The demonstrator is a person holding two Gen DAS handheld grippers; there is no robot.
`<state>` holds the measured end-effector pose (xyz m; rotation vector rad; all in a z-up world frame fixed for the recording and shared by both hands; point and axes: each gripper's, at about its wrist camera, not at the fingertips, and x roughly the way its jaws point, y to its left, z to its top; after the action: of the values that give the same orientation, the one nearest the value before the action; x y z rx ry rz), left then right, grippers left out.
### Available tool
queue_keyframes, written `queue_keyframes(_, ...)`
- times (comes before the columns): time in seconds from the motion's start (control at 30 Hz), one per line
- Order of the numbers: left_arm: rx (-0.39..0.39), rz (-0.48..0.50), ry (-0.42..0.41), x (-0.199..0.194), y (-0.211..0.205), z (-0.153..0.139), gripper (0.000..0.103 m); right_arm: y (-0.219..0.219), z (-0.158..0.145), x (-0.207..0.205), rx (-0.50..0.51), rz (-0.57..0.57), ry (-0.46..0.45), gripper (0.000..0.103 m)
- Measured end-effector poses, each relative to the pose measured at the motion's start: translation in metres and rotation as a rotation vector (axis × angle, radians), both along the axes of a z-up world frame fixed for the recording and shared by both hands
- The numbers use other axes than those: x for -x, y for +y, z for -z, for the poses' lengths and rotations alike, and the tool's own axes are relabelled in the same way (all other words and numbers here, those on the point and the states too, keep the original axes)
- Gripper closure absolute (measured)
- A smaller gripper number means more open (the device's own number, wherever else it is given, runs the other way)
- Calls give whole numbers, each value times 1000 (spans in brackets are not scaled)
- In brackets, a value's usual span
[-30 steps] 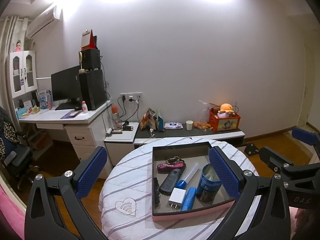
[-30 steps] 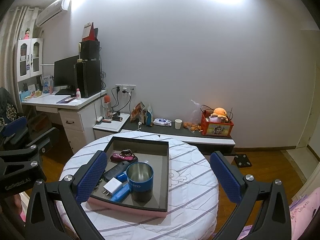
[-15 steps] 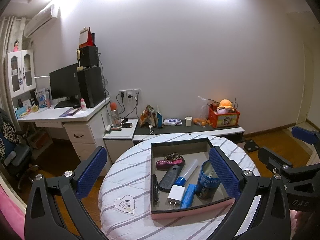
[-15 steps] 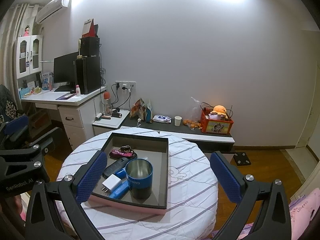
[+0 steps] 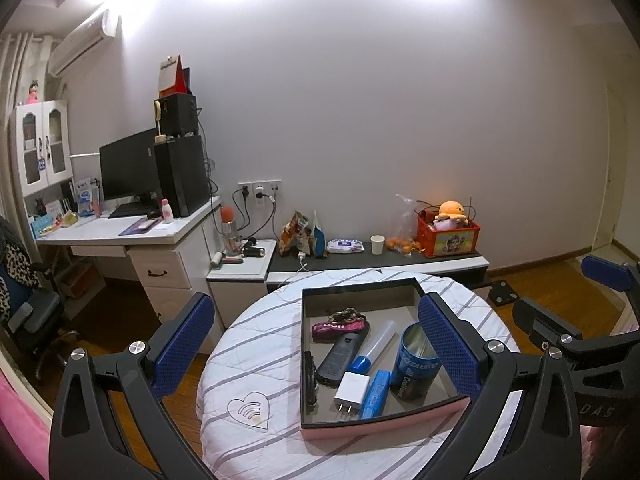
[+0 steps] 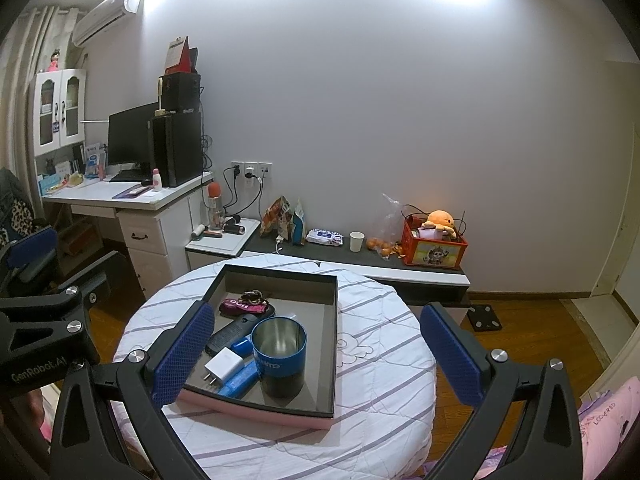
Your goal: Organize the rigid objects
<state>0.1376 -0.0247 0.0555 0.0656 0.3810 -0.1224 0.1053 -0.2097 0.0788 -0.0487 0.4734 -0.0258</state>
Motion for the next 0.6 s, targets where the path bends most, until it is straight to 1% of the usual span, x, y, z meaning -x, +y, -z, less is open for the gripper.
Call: queue_keyframes(0.6,0,-6,7,-1,3,-1,0,-1,2,-3,4,-8,13,0)
